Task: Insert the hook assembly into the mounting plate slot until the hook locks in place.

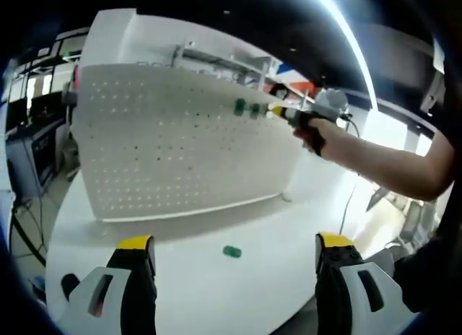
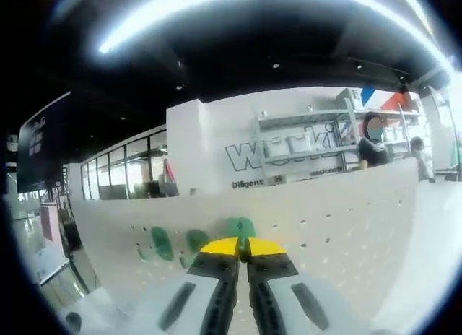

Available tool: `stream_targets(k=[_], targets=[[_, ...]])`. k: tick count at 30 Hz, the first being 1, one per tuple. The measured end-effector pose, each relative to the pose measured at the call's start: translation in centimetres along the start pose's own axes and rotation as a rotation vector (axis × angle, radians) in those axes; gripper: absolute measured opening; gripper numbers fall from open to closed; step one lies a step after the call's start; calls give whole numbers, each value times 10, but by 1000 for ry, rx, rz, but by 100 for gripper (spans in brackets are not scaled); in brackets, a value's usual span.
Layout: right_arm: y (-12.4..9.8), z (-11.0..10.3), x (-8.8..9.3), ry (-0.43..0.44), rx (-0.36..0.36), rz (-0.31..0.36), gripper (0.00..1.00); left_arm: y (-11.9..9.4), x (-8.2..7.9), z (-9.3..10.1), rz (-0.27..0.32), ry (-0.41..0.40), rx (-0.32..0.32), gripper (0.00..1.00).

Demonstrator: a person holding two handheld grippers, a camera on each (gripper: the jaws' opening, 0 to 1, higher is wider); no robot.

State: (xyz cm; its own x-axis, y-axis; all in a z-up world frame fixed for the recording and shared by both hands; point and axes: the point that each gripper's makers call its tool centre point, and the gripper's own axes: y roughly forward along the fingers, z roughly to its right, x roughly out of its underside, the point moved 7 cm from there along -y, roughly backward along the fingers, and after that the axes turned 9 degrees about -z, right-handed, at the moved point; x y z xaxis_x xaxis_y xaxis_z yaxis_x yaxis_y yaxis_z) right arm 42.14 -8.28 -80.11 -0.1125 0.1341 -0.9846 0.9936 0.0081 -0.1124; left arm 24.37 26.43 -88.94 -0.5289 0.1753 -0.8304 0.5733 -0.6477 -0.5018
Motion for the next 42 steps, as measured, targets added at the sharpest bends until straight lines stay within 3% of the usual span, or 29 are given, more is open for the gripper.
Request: stream_targets(k=[6, 12, 16, 26, 29, 42], targets=[[2, 3, 3, -15, 4, 8, 1, 1, 0, 0, -3, -5, -3, 92], [4, 7, 9, 34, 6, 29, 1, 1, -2, 0, 0, -13, -2, 92], [3, 4, 8, -15, 15, 32, 1, 1, -2, -2, -3, -11, -9, 91], [3, 2, 6, -34, 21, 3, 2, 0, -2, 0, -2, -14, -10, 91], [1, -1, 4, -30, 9, 0, 8, 0, -1, 1, -5, -13, -10, 91], [-14, -6, -1, -54, -13, -21, 16, -2, 4, 2, -8, -4, -8, 91]])
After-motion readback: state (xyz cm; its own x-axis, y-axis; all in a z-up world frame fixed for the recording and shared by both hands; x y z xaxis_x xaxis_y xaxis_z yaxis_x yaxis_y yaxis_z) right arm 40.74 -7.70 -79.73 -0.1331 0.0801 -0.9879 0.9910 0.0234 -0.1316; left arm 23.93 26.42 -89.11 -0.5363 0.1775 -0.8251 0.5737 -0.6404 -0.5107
